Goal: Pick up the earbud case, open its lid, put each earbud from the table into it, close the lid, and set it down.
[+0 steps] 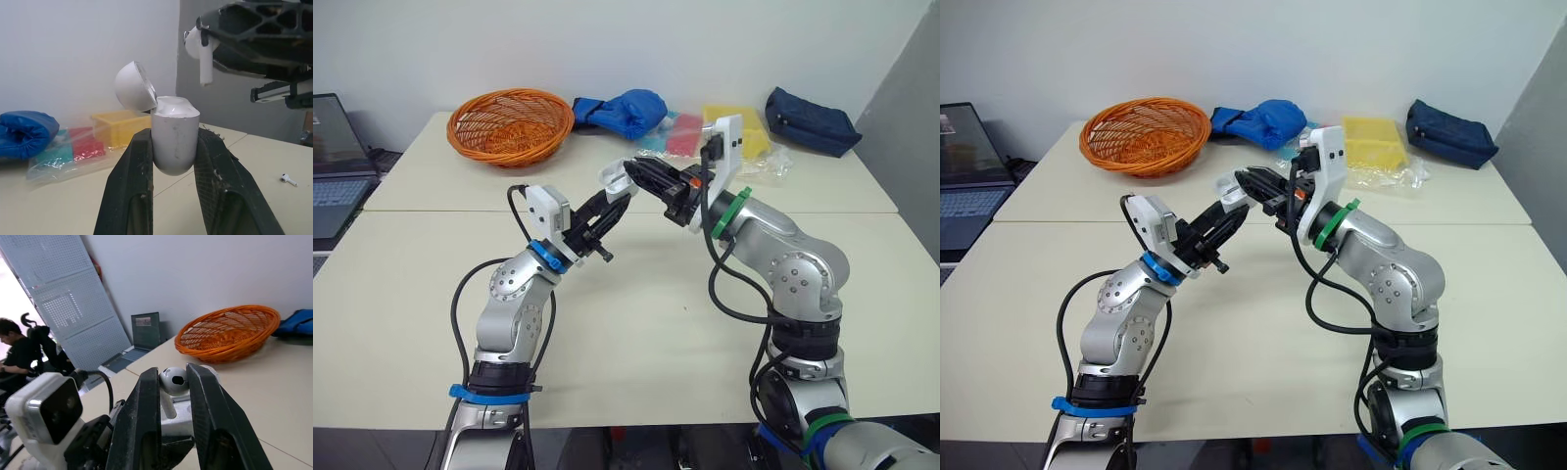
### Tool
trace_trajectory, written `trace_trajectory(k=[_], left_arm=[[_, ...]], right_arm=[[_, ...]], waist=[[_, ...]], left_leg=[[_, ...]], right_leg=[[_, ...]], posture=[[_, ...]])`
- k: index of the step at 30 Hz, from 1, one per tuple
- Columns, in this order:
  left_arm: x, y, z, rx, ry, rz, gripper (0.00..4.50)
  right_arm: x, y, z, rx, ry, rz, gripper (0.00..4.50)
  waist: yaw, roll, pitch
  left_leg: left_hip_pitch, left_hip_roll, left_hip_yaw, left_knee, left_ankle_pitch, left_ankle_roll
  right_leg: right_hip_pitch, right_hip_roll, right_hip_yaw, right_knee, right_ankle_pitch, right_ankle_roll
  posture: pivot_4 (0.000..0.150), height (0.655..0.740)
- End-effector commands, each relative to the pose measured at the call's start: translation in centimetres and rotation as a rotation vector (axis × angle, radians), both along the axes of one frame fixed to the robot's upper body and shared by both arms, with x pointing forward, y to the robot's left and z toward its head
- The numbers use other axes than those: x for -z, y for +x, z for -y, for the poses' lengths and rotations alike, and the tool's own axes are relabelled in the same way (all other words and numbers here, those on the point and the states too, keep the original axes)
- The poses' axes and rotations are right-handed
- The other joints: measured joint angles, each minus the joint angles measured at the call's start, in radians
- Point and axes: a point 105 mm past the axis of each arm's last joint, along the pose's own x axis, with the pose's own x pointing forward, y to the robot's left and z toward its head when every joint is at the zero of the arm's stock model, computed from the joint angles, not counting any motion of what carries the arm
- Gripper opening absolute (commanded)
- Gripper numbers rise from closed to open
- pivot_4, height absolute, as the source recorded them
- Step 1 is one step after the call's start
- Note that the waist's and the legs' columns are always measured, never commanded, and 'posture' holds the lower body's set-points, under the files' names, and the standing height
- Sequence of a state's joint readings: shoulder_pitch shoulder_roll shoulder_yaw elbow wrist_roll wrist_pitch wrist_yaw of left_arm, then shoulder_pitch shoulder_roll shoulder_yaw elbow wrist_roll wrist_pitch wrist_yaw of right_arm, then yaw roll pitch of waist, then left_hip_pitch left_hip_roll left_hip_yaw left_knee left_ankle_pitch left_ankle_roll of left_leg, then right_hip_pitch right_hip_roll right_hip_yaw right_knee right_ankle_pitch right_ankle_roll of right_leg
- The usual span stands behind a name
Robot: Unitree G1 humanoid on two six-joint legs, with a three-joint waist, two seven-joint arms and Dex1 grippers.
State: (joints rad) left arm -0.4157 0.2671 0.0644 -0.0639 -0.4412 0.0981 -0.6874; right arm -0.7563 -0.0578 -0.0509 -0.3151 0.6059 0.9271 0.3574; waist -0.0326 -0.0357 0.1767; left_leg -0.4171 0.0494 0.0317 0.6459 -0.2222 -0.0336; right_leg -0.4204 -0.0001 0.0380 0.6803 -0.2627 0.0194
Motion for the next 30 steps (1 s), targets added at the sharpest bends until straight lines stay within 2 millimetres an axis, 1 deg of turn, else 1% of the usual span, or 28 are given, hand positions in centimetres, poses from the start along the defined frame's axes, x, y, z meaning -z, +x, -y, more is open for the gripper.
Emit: trace_trajectory(k=[1, 4, 10, 17, 23, 30], left_arm=[[-1.5, -0.4, 0.4, 0.009, -0.004, 0.07, 0.77], [-1.6, -0.4, 0.5, 0.012, -0.003, 0.073, 0.77], [-1.6, -0.5, 0.6, 0.018, 0.002, 0.074, 0.77], [-1.6, -0.6, 0.7, 0.018, -0.001, 0.074, 0.77], [-1.6, -0.6, 0.7, 0.02, 0.0, 0.074, 0.77], [-1.7, -0.6, 0.7, 0.015, -0.002, 0.076, 0.77]], right_arm=[[-0.7, -0.9, -0.8, -0.022, 0.003, 0.084, 0.41], [-0.7, -0.8, -1.3, -0.024, 0.012, 0.093, 0.41], [-1.1, -0.3, -1.6, -0.011, 0.018, 0.117, 0.41], [-0.1, 0.3, -1.8, 0.008, -0.023, 0.124, 0.41], [0.1, 0.1, -2.1, -0.006, -0.029, 0.125, 0.41], [1.0, 0.1, -2.3, -0.003, -0.063, 0.12, 0.41]], waist=[[-0.001, 0.0, 0.0], [0.0, 0.0, 0.0], [0.001, 0.0, 0.0], [0.001, 0.0, 0.0], [0.001, 0.0, 0.0], [0.001, 0.0, 0.0]], left_leg=[[0.0, 0.0, 0.0, 0.0, 0.0, 0.0], [0.0, 0.0, 0.0, 0.0, 0.0, 0.0], [0.0, 0.0, 0.0, 0.0, 0.0, 0.0], [0.0, 0.0, 0.0, 0.0, 0.0, 0.0], [0.0, 0.0, 0.0, 0.0, 0.0, 0.0], [0.0, 0.0, 0.0, 0.0, 0.0, 0.0]], right_leg=[[0.0, 0.0, 0.0, 0.0, 0.0, 0.0], [0.0, 0.0, -0.001, 0.0, 0.0, 0.0], [0.0, 0.0, 0.0, 0.0, 0.0, 0.0], [0.0, 0.0, 0.0, 0.0, 0.0, 0.0], [0.0, 0.0, 0.0, 0.0, 0.0, 0.0], [0.0, 0.0, 0.0, 0.0, 0.0, 0.0]], posture=[[0.15, 0.74], [0.15, 0.74], [0.15, 0.74], [0.15, 0.74], [0.15, 0.74], [0.15, 0.74]])
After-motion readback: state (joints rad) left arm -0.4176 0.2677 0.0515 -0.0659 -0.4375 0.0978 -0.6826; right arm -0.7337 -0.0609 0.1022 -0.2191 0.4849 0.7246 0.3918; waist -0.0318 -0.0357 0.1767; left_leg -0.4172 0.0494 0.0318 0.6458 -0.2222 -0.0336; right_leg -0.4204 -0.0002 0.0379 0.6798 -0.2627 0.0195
